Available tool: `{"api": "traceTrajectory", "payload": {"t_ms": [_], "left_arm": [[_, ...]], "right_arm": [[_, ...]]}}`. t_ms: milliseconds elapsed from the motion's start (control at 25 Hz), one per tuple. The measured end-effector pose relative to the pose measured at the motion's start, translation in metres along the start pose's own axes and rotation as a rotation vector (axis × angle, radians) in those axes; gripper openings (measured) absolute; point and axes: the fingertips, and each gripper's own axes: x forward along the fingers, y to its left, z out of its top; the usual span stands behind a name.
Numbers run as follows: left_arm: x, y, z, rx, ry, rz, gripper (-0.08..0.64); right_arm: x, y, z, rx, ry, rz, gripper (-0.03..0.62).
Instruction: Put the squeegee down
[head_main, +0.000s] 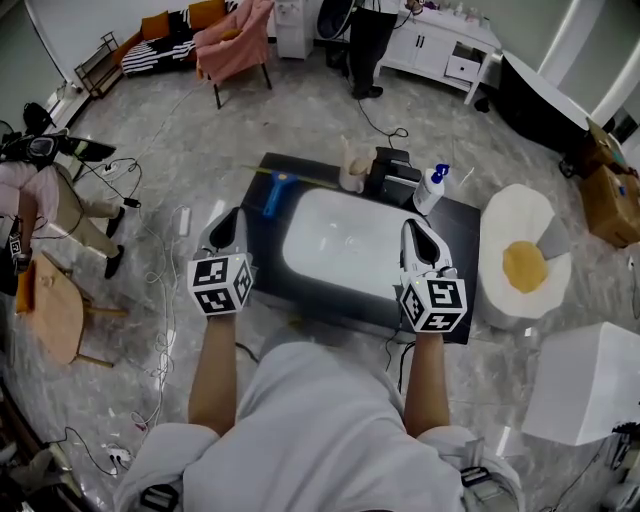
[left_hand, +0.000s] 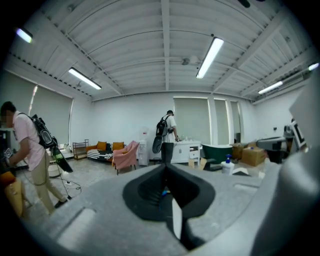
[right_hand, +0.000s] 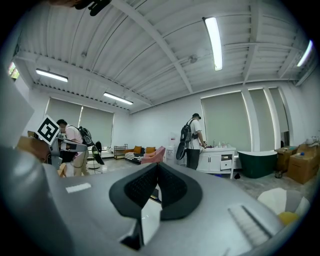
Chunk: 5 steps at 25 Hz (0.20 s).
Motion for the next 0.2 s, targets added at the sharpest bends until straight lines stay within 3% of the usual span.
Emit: {"api": "traceTrajectory", "payload": {"t_ms": [200], "left_arm": [[-0.0035,0.0005,-0.0012,-0.026,0.000,-0.001,-0.002]], "right_arm": [[-0.0037,0.0009,-0.0008,0.007,0.002,-0.002,0.005]]}}
